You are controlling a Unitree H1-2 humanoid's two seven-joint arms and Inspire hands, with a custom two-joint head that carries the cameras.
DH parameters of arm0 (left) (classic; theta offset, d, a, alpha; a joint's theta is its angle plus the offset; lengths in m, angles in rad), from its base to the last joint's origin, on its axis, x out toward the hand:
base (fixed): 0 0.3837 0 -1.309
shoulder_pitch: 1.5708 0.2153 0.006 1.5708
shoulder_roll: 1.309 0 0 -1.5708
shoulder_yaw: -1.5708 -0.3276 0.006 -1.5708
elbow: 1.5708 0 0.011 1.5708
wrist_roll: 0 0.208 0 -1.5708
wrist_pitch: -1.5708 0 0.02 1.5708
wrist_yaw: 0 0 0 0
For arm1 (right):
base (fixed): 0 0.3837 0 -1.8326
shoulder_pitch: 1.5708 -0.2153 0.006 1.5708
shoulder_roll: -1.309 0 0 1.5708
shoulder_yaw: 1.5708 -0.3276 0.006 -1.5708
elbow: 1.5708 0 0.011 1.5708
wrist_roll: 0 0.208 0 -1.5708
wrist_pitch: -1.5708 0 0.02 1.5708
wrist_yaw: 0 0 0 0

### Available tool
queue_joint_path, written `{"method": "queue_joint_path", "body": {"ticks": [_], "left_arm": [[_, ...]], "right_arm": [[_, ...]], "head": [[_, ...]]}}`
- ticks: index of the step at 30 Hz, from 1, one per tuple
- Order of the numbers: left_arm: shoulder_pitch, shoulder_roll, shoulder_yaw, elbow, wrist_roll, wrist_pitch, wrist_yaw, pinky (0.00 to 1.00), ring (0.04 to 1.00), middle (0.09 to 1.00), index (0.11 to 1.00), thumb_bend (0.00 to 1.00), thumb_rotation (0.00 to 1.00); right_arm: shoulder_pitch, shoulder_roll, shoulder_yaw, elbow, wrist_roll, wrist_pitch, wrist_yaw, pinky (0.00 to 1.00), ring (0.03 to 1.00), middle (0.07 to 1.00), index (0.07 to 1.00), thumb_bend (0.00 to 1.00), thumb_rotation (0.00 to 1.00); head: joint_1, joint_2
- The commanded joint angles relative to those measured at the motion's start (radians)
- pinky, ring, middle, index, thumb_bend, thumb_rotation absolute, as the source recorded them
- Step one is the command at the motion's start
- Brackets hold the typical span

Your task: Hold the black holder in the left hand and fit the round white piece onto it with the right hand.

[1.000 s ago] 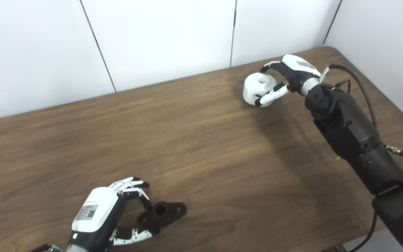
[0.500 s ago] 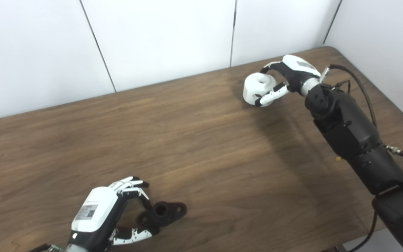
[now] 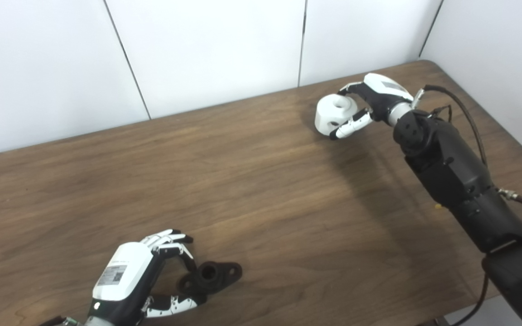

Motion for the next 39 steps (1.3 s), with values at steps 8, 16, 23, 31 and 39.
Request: {"method": "queue_joint_path", "body": {"ticks": [8,16,23,31,39], "left_arm": [[0.043,0.02,-0.012,0.017,0.009,0.054,-0.085,0.82,0.867,0.793,0.489,0.52,0.05],[0.045,0.017,-0.015,0.007,0.021,0.057,-0.093,0.83,0.869,0.795,0.489,0.52,0.05],[0.045,0.015,-0.018,0.006,0.029,0.052,-0.094,0.84,0.864,0.794,0.489,0.52,0.05],[0.046,0.012,-0.019,0.002,0.032,0.056,-0.097,0.83,0.866,0.798,0.489,0.52,0.05],[0.046,0.01,-0.022,0.001,0.037,0.056,-0.096,0.84,0.868,0.8,0.489,0.52,0.05]], "right_arm": [[-0.033,-0.039,-0.01,-0.023,-0.003,-0.01,-0.014,1.0,0.959,0.899,0.78,0.78,0.31],[-0.032,-0.036,-0.017,-0.028,-0.003,-0.015,-0.029,1.0,0.953,0.894,0.761,0.75,0.26],[-0.03,-0.028,-0.023,-0.017,-0.002,-0.041,-0.076,1.0,0.933,0.874,0.693,0.74,0.22],[-0.02,-0.028,-0.023,-0.022,-0.004,-0.057,-0.116,1.0,0.959,0.879,0.492,0.53,0.14],[-0.013,-0.037,-0.018,-0.025,-0.009,-0.071,-0.127,1.0,0.967,0.871,0.487,0.52,0.14]], "head": [[-0.003,0.004],[-0.002,0.006],[0.002,0.008],[0.002,0.007],[0.004,0.007]]}}
